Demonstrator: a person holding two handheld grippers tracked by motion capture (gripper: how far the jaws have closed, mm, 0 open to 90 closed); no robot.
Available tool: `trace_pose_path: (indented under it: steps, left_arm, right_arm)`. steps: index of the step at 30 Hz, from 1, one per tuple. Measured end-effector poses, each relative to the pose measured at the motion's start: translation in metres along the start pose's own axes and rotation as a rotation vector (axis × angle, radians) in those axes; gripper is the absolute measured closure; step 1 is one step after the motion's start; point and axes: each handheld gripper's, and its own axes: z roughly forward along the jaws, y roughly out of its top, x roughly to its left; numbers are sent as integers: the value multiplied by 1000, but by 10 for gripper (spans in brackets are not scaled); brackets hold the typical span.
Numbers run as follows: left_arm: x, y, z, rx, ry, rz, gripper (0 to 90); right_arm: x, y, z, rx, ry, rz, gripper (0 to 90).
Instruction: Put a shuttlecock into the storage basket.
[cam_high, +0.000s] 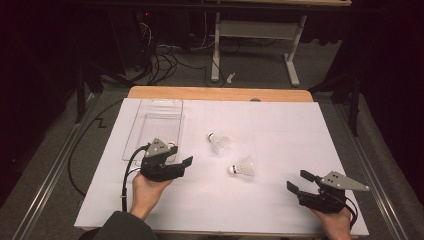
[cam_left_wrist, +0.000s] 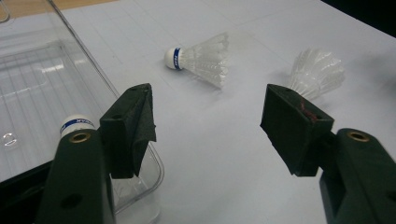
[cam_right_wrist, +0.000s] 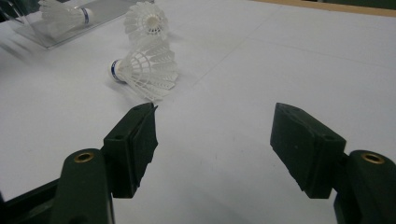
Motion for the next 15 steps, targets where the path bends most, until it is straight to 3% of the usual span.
trace_pose_path:
  steps: [15]
  left_arm:
    - [-2,9,9,-1,-10,2,355]
  right_arm:
    - [0,0,0,0,0,-5,319]
